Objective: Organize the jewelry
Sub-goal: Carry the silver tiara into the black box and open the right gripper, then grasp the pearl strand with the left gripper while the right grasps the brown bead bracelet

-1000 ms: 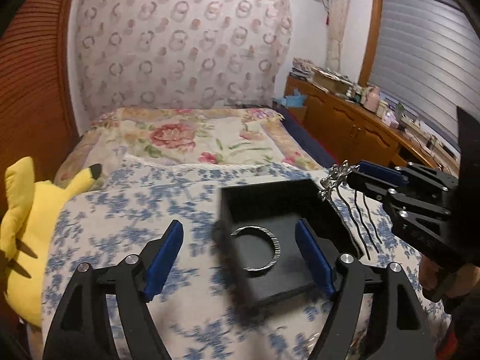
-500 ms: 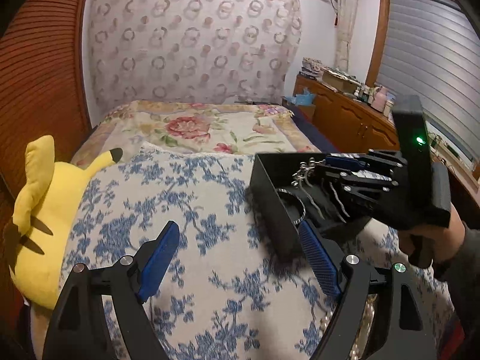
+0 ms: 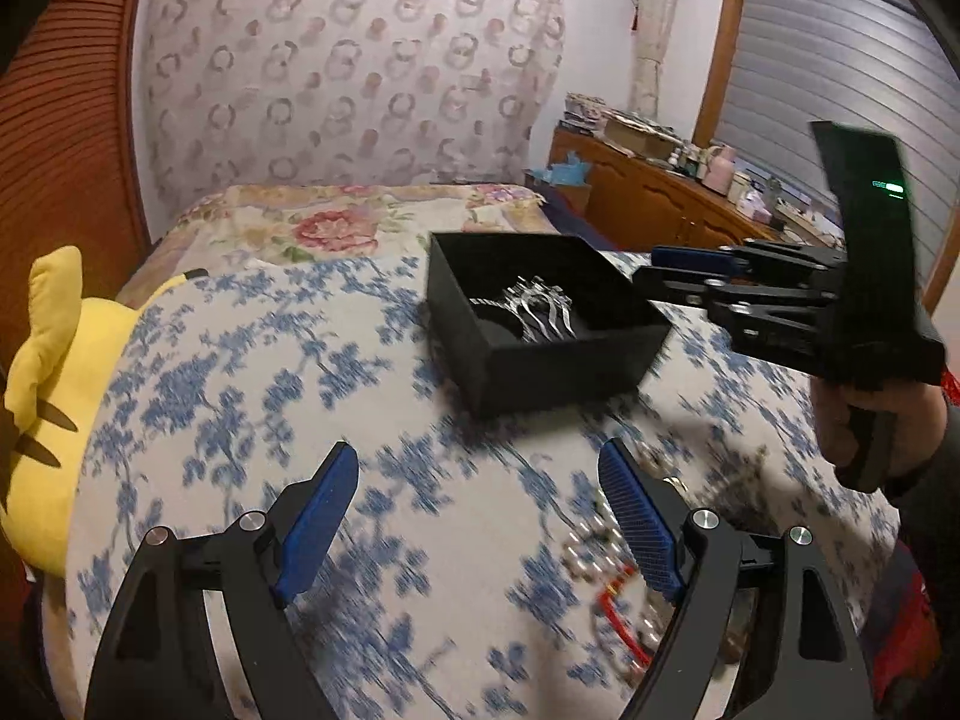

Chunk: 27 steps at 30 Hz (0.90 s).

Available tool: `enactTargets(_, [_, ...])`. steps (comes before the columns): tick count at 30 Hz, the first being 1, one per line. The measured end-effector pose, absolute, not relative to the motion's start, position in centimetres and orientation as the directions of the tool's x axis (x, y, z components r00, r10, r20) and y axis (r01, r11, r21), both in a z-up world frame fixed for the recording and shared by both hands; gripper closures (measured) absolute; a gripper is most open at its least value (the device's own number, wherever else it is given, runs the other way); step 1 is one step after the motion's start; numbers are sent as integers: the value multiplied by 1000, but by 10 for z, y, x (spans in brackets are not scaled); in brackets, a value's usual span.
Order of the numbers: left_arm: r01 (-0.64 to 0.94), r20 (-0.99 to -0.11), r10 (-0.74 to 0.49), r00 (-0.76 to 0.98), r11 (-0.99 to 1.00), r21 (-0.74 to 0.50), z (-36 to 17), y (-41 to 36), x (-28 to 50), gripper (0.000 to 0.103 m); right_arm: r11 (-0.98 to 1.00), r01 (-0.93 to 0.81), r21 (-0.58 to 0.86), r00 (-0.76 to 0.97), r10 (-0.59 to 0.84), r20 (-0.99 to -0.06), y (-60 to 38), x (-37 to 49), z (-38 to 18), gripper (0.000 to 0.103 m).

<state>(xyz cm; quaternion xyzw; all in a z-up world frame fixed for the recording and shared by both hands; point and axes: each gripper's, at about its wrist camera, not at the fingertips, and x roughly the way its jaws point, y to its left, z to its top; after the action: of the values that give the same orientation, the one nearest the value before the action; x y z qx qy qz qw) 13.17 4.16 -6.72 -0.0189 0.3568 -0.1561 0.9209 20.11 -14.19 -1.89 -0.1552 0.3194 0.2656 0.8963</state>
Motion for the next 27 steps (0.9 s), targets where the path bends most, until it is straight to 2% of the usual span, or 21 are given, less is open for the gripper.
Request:
enactTargets(9, [339, -672, -362, 646, 925, -172, -82, 23, 86, 25, 809, -588, -13, 602, 426, -675, -183, 122, -33, 69])
enactTargets(18, [418, -689, -434, 580, 885, -205, -88, 0, 62, 57, 827, -559, 56, 558, 425, -713, -199, 82, -64, 68])
enactTargets(20, [441, -692, -448, 565, 874, -206, -89, -7, 60, 69, 830, -555, 60, 555, 422, -717, -199, 77, -67, 68])
enactTargets(25, [457, -713, -441, 546, 869, -187, -96, -17, 61, 81, 826, -557, 81, 542, 436, -718, -196, 69, -71, 68])
enactTargets(27, [457, -717, -435, 545, 871, -181, -97, -19, 63, 81, 825, -559, 80, 541, 436, -719, -194, 66, -72, 67])
